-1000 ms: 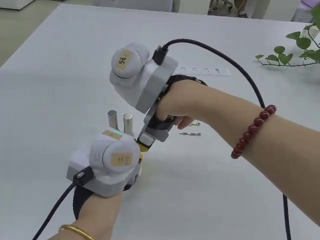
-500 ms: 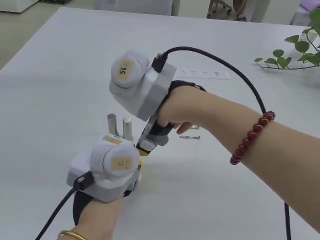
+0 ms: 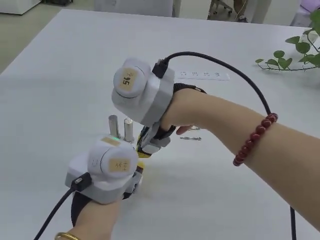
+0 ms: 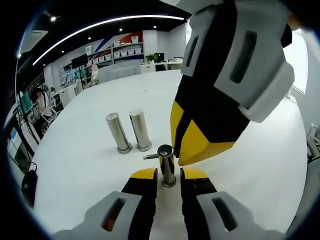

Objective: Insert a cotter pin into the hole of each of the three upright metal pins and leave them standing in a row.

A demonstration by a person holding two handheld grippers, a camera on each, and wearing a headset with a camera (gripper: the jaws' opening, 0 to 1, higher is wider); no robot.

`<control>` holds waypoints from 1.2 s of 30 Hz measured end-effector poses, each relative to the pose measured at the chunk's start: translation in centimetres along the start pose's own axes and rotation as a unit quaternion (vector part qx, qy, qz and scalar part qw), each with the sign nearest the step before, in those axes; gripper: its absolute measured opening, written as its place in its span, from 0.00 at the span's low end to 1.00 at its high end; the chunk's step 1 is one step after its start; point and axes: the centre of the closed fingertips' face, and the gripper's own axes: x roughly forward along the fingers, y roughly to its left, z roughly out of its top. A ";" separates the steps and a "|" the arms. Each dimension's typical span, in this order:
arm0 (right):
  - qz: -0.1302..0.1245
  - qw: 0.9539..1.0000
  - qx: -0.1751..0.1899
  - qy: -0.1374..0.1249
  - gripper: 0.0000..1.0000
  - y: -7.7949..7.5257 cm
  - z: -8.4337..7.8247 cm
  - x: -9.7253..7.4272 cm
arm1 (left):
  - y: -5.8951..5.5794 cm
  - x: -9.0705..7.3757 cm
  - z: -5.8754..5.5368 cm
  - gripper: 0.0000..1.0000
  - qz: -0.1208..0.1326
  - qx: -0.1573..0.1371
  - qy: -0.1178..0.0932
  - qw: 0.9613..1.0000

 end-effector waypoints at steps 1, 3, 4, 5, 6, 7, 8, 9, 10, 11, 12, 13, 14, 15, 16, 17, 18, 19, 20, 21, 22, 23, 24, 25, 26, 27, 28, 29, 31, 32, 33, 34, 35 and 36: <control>0.003 1.000 0.003 -0.005 0.10 0.1 0.1 0.1 | 0.0 0.0 0.0 0.17 0.000 0.000 0.000 1.000; 0.004 1.000 0.003 -0.007 0.12 0.3 0.1 0.0 | 0.1 0.0 0.0 0.17 0.000 0.000 0.000 1.000; 0.004 1.000 0.002 -0.009 0.12 0.3 0.0 0.0 | 0.1 -0.1 0.0 0.17 -0.001 -0.001 0.000 1.000; 0.006 1.000 0.003 -0.011 0.12 0.3 0.0 0.0 | 0.1 -0.1 0.0 0.17 -0.001 -0.001 0.000 1.000; 0.010 1.000 0.010 -0.019 0.14 0.4 0.1 -0.1 | 0.1 -0.1 0.0 0.18 -0.002 0.000 0.000 1.000; 0.011 1.000 0.015 -0.023 0.15 0.3 0.1 -0.2 | 0.1 -0.1 0.0 0.18 -0.002 -0.001 0.001 1.000; 0.010 0.999 0.017 -0.026 0.15 0.3 0.1 -0.3 | 0.1 -0.1 -0.1 0.18 -0.003 -0.002 0.002 1.000; 0.008 0.999 0.017 -0.027 0.15 0.1 0.0 -0.4 | 0.1 -0.2 -0.1 0.19 -0.002 -0.002 0.002 1.000; 0.007 0.999 0.017 -0.027 0.15 0.0 0.0 -0.5 | 0.1 -0.2 -0.1 0.19 -0.003 -0.002 0.002 1.000; 0.004 1.000 0.016 -0.026 0.15 -0.1 -0.2 -0.6 | 0.1 -0.2 -0.1 0.19 -0.003 -0.003 0.001 1.000; 0.003 1.000 0.016 -0.026 0.15 -0.1 -0.2 -0.7 | 0.1 -0.2 -0.1 0.19 -0.004 -0.003 0.001 1.000; 0.002 0.999 0.017 -0.028 0.15 -0.1 -0.3 -0.8 | 0.2 -0.3 -0.1 0.19 -0.004 -0.003 0.001 1.000; 0.003 0.999 0.019 -0.030 0.15 -0.1 -0.4 -0.9 | 0.2 -0.3 -0.1 0.19 -0.004 -0.005 0.000 1.000; 0.005 0.999 0.021 -0.033 0.15 -0.1 -0.4 -1.0 | 0.3 -0.3 -0.1 0.19 -0.003 -0.008 -0.001 1.000; 0.008 0.999 0.026 -0.037 0.14 0.1 -0.4 -1.0 | 0.4 -0.4 -0.1 0.19 -0.002 -0.010 -0.002 1.000; 0.010 0.999 0.032 -0.038 0.14 0.1 -0.5 -1.0 | 0.5 -0.5 -0.1 0.19 -0.002 -0.011 -0.003 1.000; 0.012 0.999 0.035 -0.039 0.14 0.2 -0.6 -1.0 | 0.5 -0.5 0.0 0.19 -0.001 -0.012 -0.003 1.000; 0.012 0.999 0.035 -0.040 0.13 0.2 -0.6 -1.1 | 0.6 -0.6 0.0 0.19 -0.001 -0.013 -0.005 1.000; 0.011 0.998 0.035 -0.042 0.13 0.2 -0.6 -1.1 | 0.6 -0.6 0.1 0.19 -0.003 -0.013 -0.005 1.000; 0.010 0.998 0.036 -0.043 0.13 0.2 -0.6 -1.1 | 0.6 -0.7 0.1 0.19 -0.003 -0.013 -0.006 1.000; 0.008 0.998 0.037 -0.043 0.13 0.2 -0.6 -1.1 | 0.6 -0.7 0.2 0.19 -0.005 -0.013 -0.008 1.000; 0.006 0.998 0.038 -0.044 0.13 0.1 -0.6 -1.1 | 0.5 -0.7 0.2 0.18 -0.006 -0.013 -0.008 1.000; 0.005 0.998 0.039 -0.044 0.12 0.1 -0.7 -1.1 | 0.5 -0.8 0.3 0.18 -0.008 -0.013 -0.008 1.000; 0.004 0.998 0.042 -0.044 0.11 0.0 -0.7 -1.2 | 0.4 -0.8 0.2 0.16 -0.010 -0.010 -0.007 1.000; 0.002 0.998 0.045 -0.046 0.11 0.0 -0.7 -1.2 | 0.4 -0.8 0.2 0.15 -0.012 -0.007 -0.006 1.000; 0.002 0.998 0.046 -0.047 0.10 -0.1 -0.7 -1.2 | 0.3 -0.8 0.2 0.14 -0.014 -0.005 -0.005 1.000; 0.002 0.998 0.046 -0.048 0.10 -0.1 -0.7 -1.2 | 0.3 -0.7 0.1 0.13 -0.016 -0.005 -0.003 1.000; 0.002 0.998 0.047 -0.049 0.09 -0.1 -0.6 -1.2 | 0.2 -0.7 0.0 0.13 -0.018 -0.004 -0.002 1.000; 0.001 0.998 0.043 -0.051 0.08 -0.1 -0.6 -1.2 | 0.2 -0.7 0.0 0.12 -0.021 -0.002 0.000 1.000; 0.000 0.998 0.041 -0.052 0.07 -0.2 -0.5 -1.2 | 0.2 -0.7 0.1 0.11 -0.022 -0.001 -0.002 1.000; -0.001 0.998 0.041 -0.054 0.06 -0.2 -0.4 -1.2 | 0.2 -0.6 0.1 0.11 -0.022 0.001 -0.003 1.000; -0.001 0.998 0.042 -0.054 0.06 -0.2 -0.4 -1.2 | 0.2 -0.6 0.1 0.11 -0.023 0.001 -0.003 1.000; -0.001 0.998 0.042 -0.054 0.06 -0.2 -0.4 -1.2 | 0.1 -0.6 0.2 0.10 -0.026 0.000 -0.004 1.000; -0.002 0.998 0.040 -0.053 0.05 -0.3 -0.4 -1.1 | 0.1 -0.6 0.2 0.10 -0.026 -0.001 -0.004 1.000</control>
